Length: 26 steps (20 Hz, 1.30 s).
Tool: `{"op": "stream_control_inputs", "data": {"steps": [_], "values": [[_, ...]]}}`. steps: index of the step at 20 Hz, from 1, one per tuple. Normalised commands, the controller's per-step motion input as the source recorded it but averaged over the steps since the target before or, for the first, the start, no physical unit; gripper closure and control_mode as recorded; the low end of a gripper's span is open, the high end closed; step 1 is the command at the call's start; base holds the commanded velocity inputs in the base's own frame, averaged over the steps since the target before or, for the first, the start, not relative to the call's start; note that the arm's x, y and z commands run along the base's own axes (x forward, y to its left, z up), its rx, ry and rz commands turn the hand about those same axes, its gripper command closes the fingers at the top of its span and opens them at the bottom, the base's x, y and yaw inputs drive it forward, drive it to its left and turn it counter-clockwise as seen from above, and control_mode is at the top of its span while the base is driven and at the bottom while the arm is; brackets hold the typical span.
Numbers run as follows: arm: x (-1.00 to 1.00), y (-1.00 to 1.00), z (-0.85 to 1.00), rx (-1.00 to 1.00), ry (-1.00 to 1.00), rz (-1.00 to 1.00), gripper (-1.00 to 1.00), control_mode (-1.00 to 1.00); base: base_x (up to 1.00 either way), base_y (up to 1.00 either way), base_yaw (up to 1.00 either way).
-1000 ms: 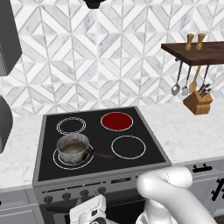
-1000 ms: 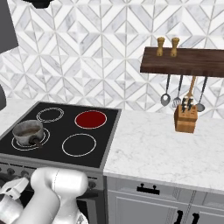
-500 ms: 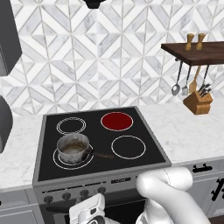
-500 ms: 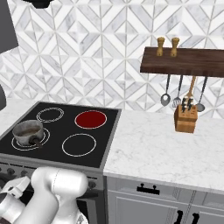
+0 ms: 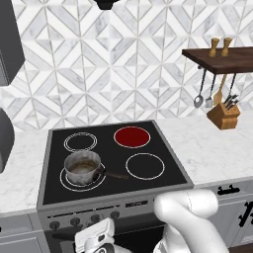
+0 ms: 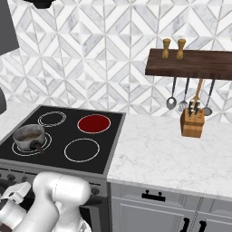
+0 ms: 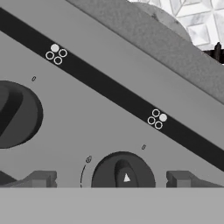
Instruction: Turn off the rear right burner of the stove.
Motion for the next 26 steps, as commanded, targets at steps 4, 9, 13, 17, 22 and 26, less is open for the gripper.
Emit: {"op": "stream_control_inputs", "data": {"steps": [4,9,13,17,22,26], "values": [[0.05,0.02,-0.07,0.00,-0.01,0.00,-1.00,-1.00,0.00,0.00,0.00],[0.00,-0.01,0.00,0.00,-0.01,0.00,1.00,-1.00,0.00,0.00,0.00],[0.00,0.00,0.04,0.01,0.00,0.00,1.00,-1.00,0.00,0.00,0.00],[0.05,-0.04,0.05,0.05,0.00,0.00,1.00,-1.00,0.00,0.00,0.00],[0.07,-0.23,0.16,0.26,0.00,-0.04,1.00,-1.00,0.00,0.00,0.00],[0.01,-0.36,0.17,0.47,0.00,-0.13,1.00,-1.00,0.00,0.00,0.00]]}}
